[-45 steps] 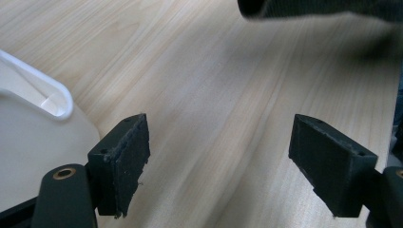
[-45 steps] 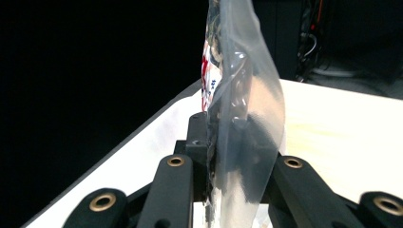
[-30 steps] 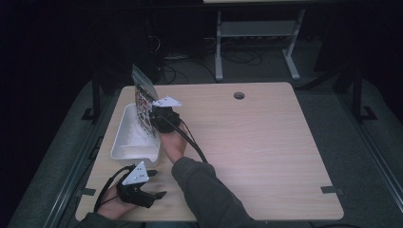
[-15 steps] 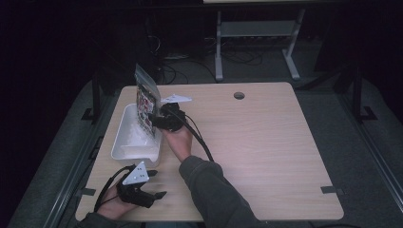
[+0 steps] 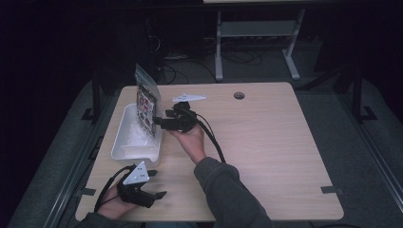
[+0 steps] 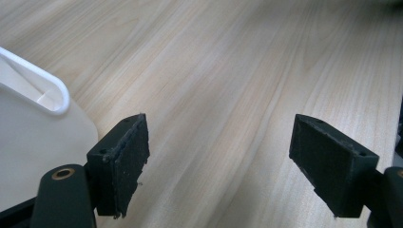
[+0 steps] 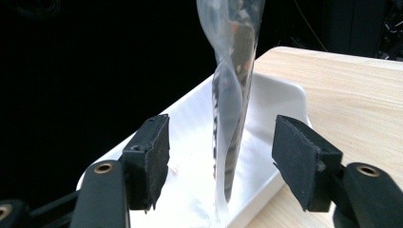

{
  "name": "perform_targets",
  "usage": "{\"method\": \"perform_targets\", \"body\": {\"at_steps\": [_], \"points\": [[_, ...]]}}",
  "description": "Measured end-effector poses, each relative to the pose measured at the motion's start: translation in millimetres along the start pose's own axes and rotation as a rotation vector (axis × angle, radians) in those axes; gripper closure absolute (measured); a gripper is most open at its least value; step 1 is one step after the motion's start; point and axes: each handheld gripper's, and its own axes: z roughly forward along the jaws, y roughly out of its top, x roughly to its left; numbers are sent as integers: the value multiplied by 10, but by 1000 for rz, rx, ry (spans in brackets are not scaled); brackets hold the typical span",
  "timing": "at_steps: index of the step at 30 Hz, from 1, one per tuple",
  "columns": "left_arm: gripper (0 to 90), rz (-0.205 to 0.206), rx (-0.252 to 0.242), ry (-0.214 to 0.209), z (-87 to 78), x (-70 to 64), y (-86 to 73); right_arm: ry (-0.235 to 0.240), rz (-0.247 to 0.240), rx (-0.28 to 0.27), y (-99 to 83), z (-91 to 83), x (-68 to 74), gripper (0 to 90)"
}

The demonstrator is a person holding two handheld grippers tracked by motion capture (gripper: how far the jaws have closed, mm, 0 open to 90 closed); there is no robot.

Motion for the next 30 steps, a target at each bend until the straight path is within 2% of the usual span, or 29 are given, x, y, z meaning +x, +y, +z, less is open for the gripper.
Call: {"method": "perform_targets", "body": {"at_steps": [5,15,26,30], "points": [[204,4,4,-2,11,-5,1,16,-25,13,-16,-138,-21,356],[202,-1,3,-6,16,-3,-2,11,-56,35,-91,-434,-94,337],[201,-4,-7,-8,14,-9,3,25,-47,75,-227,-804,-247,331],[200,-7,-3,-10,25,-5,3,7,-48,79,-310,-956,-326,333]]}}
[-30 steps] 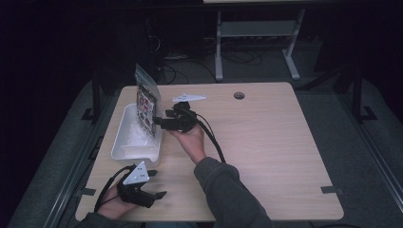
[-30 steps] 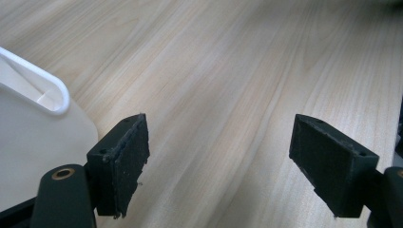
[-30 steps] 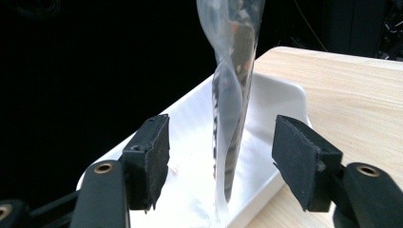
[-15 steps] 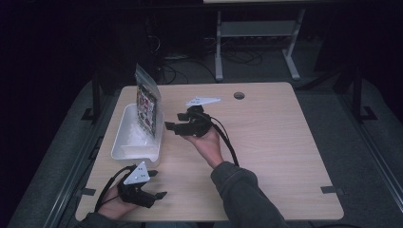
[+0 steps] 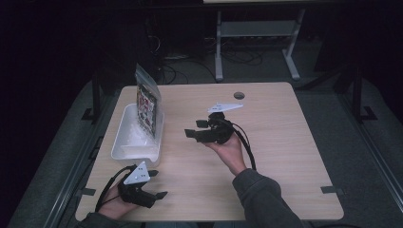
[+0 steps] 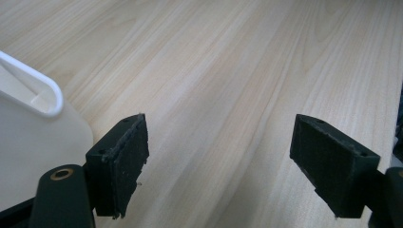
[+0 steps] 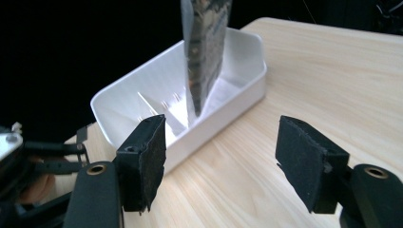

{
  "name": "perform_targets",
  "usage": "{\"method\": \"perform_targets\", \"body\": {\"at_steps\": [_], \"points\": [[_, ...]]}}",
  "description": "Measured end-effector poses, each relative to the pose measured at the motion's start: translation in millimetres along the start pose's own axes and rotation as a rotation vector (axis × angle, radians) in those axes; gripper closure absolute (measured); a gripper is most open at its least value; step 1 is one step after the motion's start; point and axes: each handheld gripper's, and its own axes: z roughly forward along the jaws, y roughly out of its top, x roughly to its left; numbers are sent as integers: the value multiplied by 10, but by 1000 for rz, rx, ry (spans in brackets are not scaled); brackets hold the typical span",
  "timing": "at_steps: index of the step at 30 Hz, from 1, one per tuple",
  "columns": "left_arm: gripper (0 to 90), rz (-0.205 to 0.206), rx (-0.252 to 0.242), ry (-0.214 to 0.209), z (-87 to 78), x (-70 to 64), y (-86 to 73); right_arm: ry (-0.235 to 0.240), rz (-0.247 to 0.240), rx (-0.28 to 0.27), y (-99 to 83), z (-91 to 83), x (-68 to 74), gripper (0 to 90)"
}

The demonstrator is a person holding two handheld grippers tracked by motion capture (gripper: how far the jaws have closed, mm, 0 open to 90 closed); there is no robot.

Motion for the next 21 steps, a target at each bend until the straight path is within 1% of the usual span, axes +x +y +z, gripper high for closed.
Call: {"method": "perform_targets", "body": {"at_steps": [5,6,8,10,15,17,21], "points": [[199,-2,4,-2,6,2,-2,-5,19,0,-94,-141,-74,336],[199,-4,3,-3,7,3,-2,7,29,-2,-114,-175,-95,346],[200,-6,2,-2,9,4,-3,23,41,3,-139,-221,-120,332],[199,-6,3,-3,9,5,-3,23,42,0,-171,-281,-130,328],[200,-6,7,-6,14,11,-6,4,28,-16,-243,-454,-136,320],[199,-6,6,-7,15,11,-5,-2,35,-20,-286,-535,-153,316],[200,-7,5,-10,17,9,-5,-16,32,-13,-376,-664,-183,317]]}}
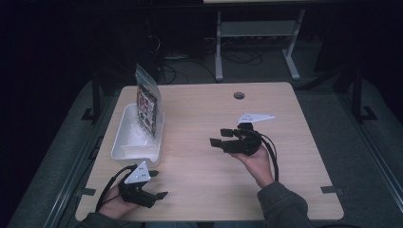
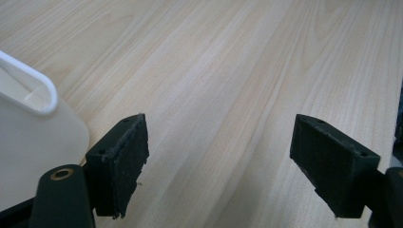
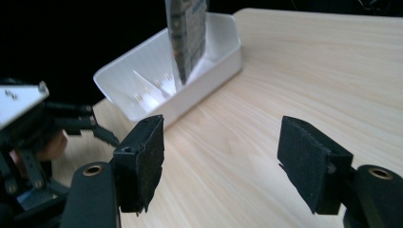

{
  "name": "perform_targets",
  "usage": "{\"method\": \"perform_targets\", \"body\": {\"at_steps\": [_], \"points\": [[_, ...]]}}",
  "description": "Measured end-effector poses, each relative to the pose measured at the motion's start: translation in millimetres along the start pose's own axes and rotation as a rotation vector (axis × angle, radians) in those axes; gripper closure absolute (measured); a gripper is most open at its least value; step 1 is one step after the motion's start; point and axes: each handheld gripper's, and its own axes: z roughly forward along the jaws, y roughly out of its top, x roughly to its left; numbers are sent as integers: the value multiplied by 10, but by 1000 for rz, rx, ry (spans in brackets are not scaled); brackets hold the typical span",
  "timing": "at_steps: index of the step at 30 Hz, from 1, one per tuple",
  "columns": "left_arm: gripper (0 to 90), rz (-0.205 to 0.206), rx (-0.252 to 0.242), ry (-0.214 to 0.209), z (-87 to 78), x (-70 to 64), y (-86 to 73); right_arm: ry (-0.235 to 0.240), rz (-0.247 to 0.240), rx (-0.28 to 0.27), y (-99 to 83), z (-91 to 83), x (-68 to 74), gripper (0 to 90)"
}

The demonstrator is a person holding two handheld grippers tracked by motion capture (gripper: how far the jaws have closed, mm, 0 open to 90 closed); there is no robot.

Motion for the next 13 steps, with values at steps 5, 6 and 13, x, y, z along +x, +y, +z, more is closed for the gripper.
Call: {"method": "perform_targets", "body": {"at_steps": [5,6,13], "points": [[200,-3,1,-5,2,9,-2,-22,-4,23,-170,-162,-27,313],[199,-3,1,-6,3,8,-1,-27,-6,24,-195,-183,-29,310],[199,2,-1,-11,5,-4,1,-46,-20,38,-503,-360,-15,294]]}}
